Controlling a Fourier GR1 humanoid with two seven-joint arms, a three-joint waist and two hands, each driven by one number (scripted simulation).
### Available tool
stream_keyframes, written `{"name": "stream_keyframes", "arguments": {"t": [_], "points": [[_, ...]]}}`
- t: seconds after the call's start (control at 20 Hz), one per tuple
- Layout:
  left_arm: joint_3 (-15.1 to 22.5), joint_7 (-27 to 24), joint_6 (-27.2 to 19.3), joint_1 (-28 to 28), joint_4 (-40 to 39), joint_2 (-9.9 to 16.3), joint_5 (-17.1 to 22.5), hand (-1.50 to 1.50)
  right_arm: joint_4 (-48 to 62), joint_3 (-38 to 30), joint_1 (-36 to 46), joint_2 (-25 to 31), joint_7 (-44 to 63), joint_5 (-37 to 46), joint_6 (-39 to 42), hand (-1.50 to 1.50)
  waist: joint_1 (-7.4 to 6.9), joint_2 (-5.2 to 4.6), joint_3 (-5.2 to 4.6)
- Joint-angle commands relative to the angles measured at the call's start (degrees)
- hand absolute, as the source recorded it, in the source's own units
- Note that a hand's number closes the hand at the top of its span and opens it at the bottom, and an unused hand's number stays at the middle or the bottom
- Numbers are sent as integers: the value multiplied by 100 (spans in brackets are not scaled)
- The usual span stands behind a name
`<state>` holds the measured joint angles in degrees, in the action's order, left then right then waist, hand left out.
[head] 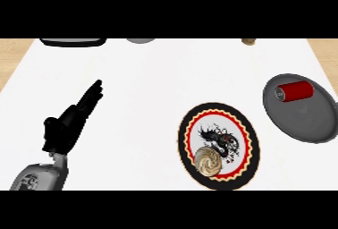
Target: Pick the can from the plate and place it in the pan
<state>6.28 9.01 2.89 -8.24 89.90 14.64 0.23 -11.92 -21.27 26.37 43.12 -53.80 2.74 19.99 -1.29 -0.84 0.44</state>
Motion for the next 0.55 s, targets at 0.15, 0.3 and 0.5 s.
{"name": "stream_keyframes", "arguments": {"t": [0.15,0.3,0.5], "points": [[-49,126,-99,-88,37,-79,-42,0,-179,2,-685,-71,-1257,-82,1045,-150,93,34,-3],[-90,121,-36,-87,13,-29,-29,0,-313,30,-889,-148,-1412,-76,842,-150,80,35,-3],[-127,269,26,-3,199,44,2,0,-400,35,-1040,-256,-1366,-124,733,-150,59,52,-10]]}}
